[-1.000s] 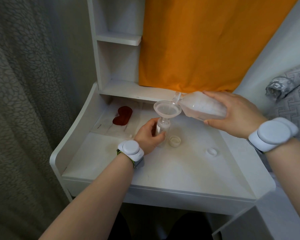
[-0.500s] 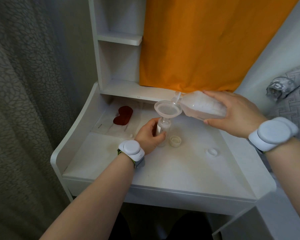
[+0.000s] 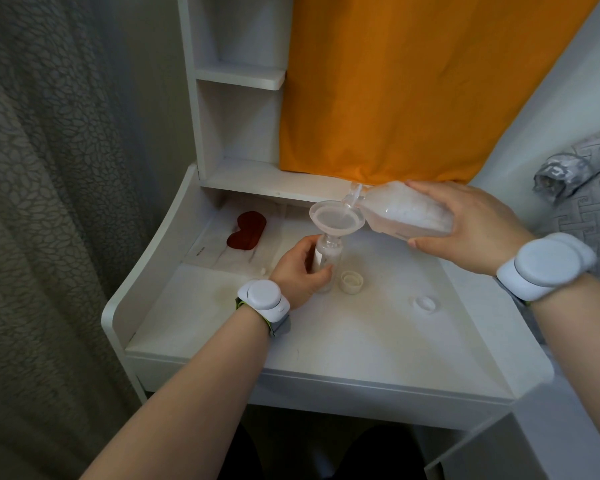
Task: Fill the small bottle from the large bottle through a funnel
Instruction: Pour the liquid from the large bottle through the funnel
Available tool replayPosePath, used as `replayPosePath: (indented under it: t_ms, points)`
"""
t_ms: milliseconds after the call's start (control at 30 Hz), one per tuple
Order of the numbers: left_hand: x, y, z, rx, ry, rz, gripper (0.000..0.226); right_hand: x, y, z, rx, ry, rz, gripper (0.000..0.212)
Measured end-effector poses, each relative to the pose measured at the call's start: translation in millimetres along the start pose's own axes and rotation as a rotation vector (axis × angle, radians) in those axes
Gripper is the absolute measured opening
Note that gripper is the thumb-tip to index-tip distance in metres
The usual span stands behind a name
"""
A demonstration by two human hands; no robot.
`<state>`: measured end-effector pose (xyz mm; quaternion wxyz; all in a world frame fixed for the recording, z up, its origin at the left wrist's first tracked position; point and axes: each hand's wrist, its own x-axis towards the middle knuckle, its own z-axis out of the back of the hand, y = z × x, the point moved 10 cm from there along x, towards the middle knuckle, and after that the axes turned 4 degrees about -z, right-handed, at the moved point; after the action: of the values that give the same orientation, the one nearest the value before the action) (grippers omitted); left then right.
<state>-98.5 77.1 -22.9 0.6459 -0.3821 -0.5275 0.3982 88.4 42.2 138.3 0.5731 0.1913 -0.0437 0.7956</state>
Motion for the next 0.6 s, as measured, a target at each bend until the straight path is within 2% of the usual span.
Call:
replayPosePath:
  t_ms: [600]
  points:
    - [0.8, 1.5, -1.7, -0.015, -0.008, -0.005, 0.044, 0.7, 1.1, 0.5, -0.008, 0.008, 0.001, 0.078]
